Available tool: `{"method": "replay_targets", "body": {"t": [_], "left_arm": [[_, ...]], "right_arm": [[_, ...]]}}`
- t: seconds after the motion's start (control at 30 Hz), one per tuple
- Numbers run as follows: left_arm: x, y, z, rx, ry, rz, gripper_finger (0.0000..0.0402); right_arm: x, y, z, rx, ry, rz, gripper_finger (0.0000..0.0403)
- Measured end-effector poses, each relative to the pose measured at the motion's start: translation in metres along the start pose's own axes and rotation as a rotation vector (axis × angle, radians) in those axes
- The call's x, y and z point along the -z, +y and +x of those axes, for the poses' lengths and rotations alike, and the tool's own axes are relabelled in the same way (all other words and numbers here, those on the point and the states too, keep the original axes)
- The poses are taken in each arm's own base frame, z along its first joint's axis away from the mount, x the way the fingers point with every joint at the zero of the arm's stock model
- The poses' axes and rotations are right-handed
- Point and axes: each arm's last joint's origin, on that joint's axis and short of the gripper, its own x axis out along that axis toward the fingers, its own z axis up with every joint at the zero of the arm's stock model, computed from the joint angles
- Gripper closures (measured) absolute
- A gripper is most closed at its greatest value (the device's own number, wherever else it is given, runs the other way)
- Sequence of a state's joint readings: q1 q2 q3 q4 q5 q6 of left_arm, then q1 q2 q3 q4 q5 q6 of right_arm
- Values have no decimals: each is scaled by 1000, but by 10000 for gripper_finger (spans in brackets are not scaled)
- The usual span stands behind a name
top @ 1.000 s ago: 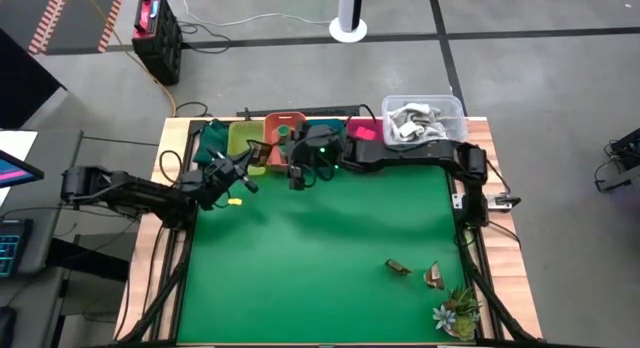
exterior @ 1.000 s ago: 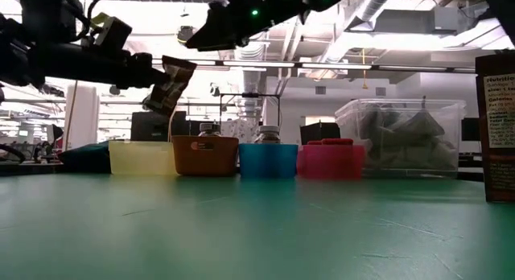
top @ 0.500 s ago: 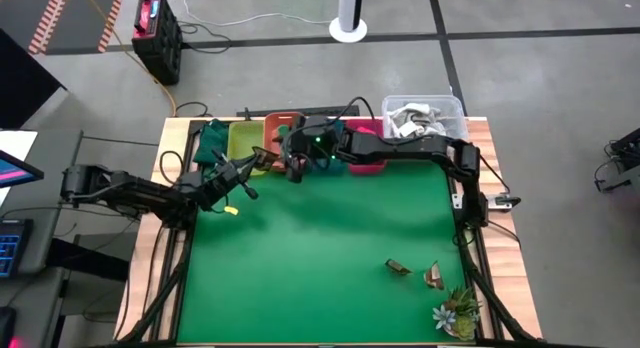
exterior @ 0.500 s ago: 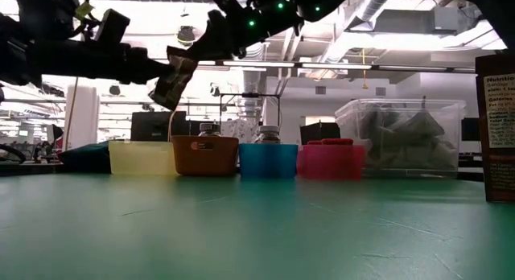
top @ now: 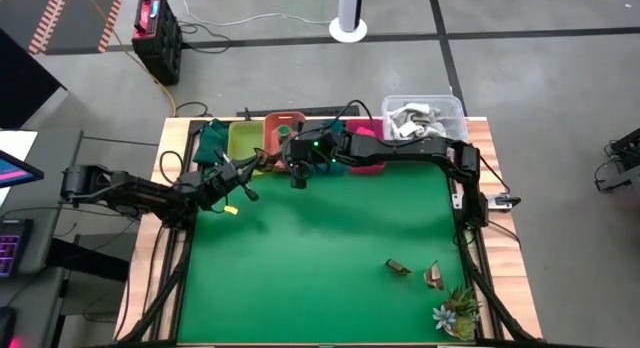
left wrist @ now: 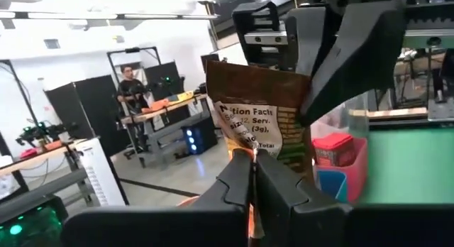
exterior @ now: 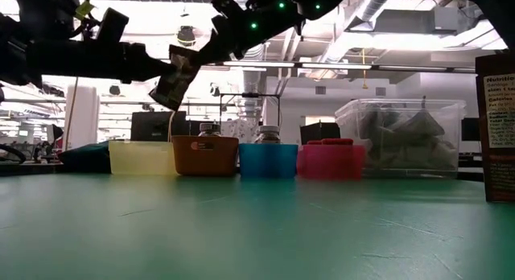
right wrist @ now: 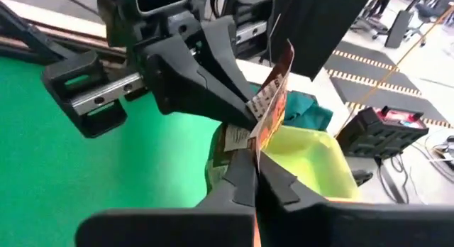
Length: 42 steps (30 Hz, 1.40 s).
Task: Sort spices by type
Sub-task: Put the top left orange spice pack into the yellow bin
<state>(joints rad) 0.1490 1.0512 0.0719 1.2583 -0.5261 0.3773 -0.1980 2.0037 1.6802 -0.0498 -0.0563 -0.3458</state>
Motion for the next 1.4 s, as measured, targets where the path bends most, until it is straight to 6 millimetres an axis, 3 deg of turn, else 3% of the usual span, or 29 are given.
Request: {"method": "replay_targets", "body": {"t": [0.2, 0.4, 0.57, 0.73, 1.1, 1.23, 1.4], "left_arm": [[2, -1, 0, 0, 21, -71, 345], [-2, -10, 13, 112, 85, -59, 251], [-16, -17, 28, 200, 111, -105, 182], [-24, -22, 35, 242, 152, -135, 154], [-26, -24, 38, 286, 178, -147, 183], [-27, -25, 38, 305, 173, -138, 228], [-27, -26, 38, 352, 158, -110, 317]], "right_arm": [[4, 2, -6, -30, 87, 3, 381], [-1, 1, -25, -57, 158, -17, 389], [4, 7, -27, -93, 231, -22, 383], [8, 13, -28, -120, 276, -29, 384], [-4, 32, -27, -141, 220, -64, 383], [-4, 32, -27, -137, 220, -63, 383], [-4, 31, -27, -117, 225, -58, 382]]}}
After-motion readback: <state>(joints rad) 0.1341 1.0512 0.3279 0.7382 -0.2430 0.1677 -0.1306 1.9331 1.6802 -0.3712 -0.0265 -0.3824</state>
